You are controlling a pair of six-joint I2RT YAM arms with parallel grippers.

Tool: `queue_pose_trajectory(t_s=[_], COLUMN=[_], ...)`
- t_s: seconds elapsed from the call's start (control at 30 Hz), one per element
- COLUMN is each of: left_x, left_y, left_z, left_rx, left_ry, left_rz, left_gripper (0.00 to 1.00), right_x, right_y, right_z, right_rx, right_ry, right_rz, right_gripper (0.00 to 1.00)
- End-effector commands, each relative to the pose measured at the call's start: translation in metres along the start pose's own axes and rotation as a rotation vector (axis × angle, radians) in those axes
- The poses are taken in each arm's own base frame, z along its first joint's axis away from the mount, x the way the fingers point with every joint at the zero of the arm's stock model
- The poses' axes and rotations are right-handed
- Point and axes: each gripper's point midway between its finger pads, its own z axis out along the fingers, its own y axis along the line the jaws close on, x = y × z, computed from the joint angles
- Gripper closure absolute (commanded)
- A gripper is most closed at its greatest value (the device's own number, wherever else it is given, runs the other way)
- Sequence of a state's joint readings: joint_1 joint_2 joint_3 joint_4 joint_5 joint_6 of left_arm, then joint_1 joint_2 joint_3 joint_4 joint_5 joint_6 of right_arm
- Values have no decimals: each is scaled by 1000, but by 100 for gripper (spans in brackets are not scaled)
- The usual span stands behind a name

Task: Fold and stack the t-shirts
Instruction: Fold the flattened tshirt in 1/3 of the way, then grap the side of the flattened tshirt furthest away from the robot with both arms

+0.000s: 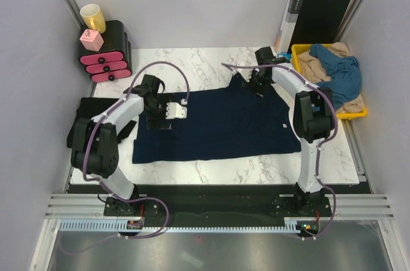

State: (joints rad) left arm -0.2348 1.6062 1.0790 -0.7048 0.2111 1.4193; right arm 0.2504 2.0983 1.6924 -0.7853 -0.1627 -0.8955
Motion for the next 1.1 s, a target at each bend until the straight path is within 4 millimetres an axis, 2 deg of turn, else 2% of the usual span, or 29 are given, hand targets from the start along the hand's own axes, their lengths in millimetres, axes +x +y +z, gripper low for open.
queue_pose_trajectory(t_s=[0.0, 0.03, 0.07, 0.1, 0.13, 0.2, 0.47, 0.67, 0.9, 1.03, 1.07], left_x=[19, 25, 29, 33, 36, 43, 49, 56, 70, 79, 80], left_y=[92, 99, 104, 114, 118, 123, 125, 113, 110, 126, 138], left_z=[-19, -19, -14, -18, -18, -14, -11, -9, 14, 27, 23], left_rx=[-230, -239, -235, -259, -265, -265, -263, -240, -167, -151, -174], left_ry=[15, 26, 35, 49, 60, 88, 128, 168, 206, 213, 214], left_rz=[-231, -253, -265, -267, -268, -258, -244, -232, -157, -164, -164], left_gripper=[0, 0, 0, 1, 0, 1, 0, 0, 0, 1, 0], right_x=[-37, -48, -50, -50, -56, -60, -64, -71, -77, -82, -84], right_y=[-54, -71, -77, -82, -96, -109, -125, -146, -164, -168, -171], right_z=[3, -4, -1, 11, 6, 18, 61, 73, 65, 54, 47], right_rx=[30, 63, 69, 63, 93, 125, 167, 244, 308, 328, 339], right_ry=[-180, -218, -228, -235, -266, -286, -357, -412, -443, -454, -466], right_rz=[277, 286, 310, 329, 342, 378, 454, 510, 489, 463, 458], right_gripper=[52, 51, 50, 50, 49, 49, 49, 46, 44, 44, 44])
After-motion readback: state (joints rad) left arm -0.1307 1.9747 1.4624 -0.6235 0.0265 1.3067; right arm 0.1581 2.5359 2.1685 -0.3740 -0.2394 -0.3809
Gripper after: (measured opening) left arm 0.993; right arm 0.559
